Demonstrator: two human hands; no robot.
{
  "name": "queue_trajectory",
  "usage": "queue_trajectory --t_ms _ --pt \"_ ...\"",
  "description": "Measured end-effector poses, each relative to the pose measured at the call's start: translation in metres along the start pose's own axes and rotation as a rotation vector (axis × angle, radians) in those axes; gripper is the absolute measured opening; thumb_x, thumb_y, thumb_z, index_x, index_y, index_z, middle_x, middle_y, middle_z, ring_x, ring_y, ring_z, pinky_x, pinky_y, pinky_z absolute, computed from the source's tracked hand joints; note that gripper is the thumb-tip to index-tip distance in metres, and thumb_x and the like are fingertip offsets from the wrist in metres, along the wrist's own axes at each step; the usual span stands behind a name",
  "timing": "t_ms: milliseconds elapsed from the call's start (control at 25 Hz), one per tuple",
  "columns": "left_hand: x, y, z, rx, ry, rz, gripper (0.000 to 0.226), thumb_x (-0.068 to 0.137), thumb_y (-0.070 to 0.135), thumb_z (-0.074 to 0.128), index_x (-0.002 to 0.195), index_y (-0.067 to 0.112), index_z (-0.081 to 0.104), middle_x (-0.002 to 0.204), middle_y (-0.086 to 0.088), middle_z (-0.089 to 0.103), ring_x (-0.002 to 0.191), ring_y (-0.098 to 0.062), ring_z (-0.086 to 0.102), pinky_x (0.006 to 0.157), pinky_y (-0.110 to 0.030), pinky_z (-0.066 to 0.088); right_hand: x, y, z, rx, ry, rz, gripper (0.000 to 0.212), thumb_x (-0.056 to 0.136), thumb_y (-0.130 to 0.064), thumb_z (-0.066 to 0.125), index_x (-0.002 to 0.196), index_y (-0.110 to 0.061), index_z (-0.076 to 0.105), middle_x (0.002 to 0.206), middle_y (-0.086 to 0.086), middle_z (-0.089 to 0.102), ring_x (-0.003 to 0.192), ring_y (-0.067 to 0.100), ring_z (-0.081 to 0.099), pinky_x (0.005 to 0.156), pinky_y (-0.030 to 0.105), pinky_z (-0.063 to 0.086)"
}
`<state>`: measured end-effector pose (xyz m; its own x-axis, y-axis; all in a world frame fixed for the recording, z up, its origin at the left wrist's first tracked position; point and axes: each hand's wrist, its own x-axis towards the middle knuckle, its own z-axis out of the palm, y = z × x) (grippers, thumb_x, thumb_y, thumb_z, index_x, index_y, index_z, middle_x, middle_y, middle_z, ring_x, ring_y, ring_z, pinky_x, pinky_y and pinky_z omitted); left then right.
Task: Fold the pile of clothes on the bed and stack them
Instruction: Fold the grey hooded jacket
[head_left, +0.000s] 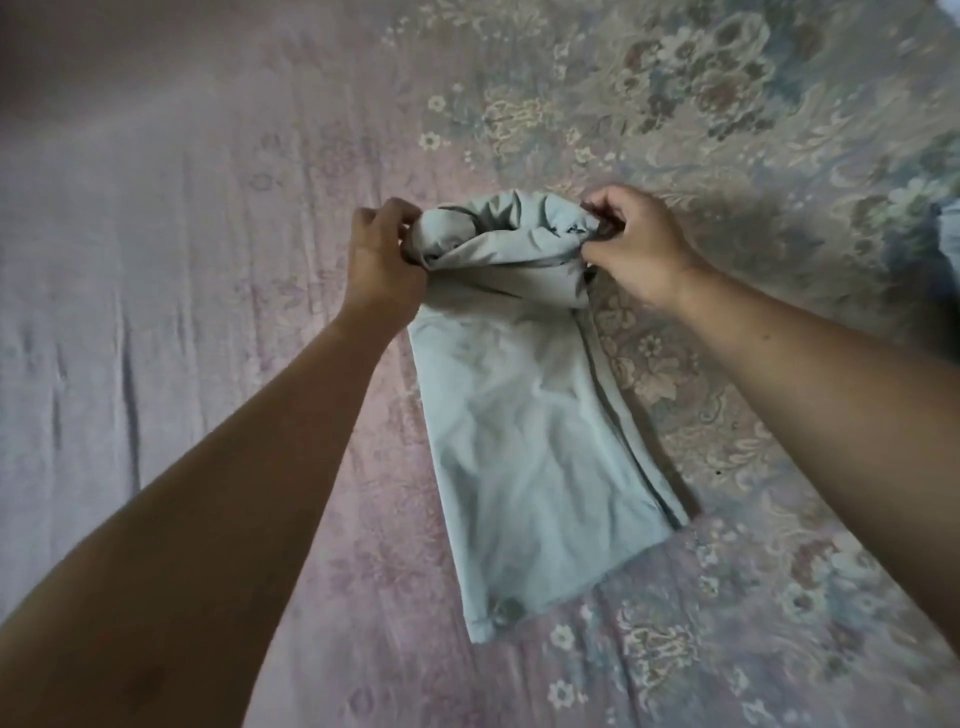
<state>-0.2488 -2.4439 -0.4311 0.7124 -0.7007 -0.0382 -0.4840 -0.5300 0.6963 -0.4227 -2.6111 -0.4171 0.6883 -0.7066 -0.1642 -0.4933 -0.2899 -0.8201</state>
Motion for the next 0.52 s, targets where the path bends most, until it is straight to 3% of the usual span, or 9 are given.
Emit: queue_trajectory --t_ms 80,160,240,400,520 --pt "-0.027 0.0 -0.005 0.021 0.002 0.269 0.032 0.069 -0.015 0.043 0.097 -0.003 0.055 0.098 -0.014 0.041 0.085 -0.022 0.044 0.072 -0.01 0.034 -0.019 0.01 -0.006 -0.239 -0.01 -0.273 0.029 0.068 0.011 0.065 0.096 0.003 0.06 0.094 0.016 0.058 0.087 0.021 0.053 0.073 0.025 0.04" --pt "-0.066 -0.015 -0.006 0.132 -0.049 0.508 0.022 0.075 -0.008 0.047 0.094 0.004 0.052 0.098 -0.016 0.046 0.086 -0.024 0.045 0.075 -0.021 0.038 -0.047 0.028 -0.008 -0.516 -0.103 -0.542 0.036 0.061 0.01 0.073 0.092 -0.001 0.061 0.093 0.02 0.059 0.086 0.035 0.057 0.073 0.034 0.046" --pt "-0.102 -0.037 -0.001 0.342 -0.123 0.674 0.011 0.084 0.004 0.051 0.092 0.007 0.058 0.104 -0.015 0.052 0.091 -0.029 0.048 0.076 -0.036 0.044 -0.071 0.051 -0.005 -0.724 -0.206 -0.741 0.046 0.057 0.009 0.074 0.092 -0.011 0.054 0.092 0.019 0.06 0.08 0.036 0.06 0.069 0.037 0.053" --pt "-0.123 -0.044 0.008 0.539 -0.134 0.806 0.016 0.087 0.009 0.051 0.091 0.011 0.066 0.112 -0.017 0.062 0.105 -0.033 0.053 0.089 -0.044 0.042 -0.091 0.073 0.003 -0.866 -0.141 -0.913 0.02 0.081 0.0 0.055 0.09 -0.016 0.045 0.091 0.014 0.063 0.076 0.03 0.059 0.065 0.036 0.049" --pt "-0.134 -0.049 0.001 0.603 -0.257 0.849 0.019 0.078 0.013 0.055 0.094 0.011 0.064 0.113 -0.015 0.061 0.105 -0.035 0.058 0.096 -0.051 0.042 -0.106 0.086 0.003 -0.964 -0.191 -0.941 0.023 0.075 -0.007 0.059 0.09 -0.02 0.049 0.096 0.006 0.063 0.083 0.026 0.059 0.069 0.037 0.037"
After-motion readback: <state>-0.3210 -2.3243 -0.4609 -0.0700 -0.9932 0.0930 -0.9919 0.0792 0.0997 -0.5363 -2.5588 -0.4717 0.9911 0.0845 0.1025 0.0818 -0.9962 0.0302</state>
